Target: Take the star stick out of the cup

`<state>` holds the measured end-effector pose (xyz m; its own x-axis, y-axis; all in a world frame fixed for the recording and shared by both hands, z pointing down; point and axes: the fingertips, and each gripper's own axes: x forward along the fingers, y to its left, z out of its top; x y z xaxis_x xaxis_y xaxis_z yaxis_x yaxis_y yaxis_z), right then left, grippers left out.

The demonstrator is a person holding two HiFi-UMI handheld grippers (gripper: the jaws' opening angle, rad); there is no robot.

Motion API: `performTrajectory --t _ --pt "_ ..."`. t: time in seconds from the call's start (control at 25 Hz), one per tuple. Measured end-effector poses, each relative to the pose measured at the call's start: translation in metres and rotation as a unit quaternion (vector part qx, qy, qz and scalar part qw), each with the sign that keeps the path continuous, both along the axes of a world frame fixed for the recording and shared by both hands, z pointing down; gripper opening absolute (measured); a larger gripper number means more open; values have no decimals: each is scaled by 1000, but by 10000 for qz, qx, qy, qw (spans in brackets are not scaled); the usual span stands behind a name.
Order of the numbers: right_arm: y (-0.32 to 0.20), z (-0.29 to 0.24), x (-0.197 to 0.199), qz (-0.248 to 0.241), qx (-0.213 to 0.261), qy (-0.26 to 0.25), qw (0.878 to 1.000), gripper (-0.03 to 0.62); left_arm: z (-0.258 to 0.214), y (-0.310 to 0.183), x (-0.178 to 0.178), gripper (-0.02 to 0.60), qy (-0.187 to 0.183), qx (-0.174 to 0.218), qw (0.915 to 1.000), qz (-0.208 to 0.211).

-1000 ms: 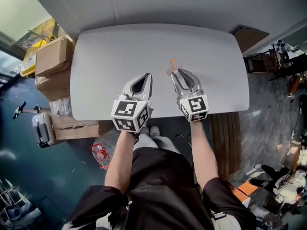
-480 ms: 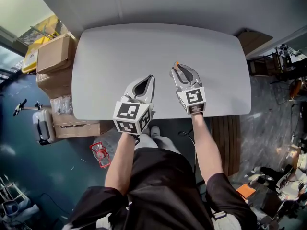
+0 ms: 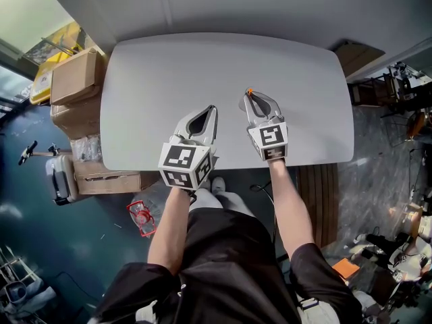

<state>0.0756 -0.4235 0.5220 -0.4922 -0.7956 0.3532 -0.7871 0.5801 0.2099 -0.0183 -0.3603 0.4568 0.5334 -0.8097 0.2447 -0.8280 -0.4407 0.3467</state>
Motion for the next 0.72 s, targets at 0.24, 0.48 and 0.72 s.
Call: performTrajectory --t 0.24,0.48,0.72 --pt "2 -13 5 153 98 -252 9995 18 -1 2 2 2 -3 24 10000 55" --pt "3 -41 13 342 329 -642 9968 17 -3 1 2 2 8 59 10000 63" --pt "11 -81 28 578 645 -951 9917 17 -5 5 8 2 24 71 9999 108"
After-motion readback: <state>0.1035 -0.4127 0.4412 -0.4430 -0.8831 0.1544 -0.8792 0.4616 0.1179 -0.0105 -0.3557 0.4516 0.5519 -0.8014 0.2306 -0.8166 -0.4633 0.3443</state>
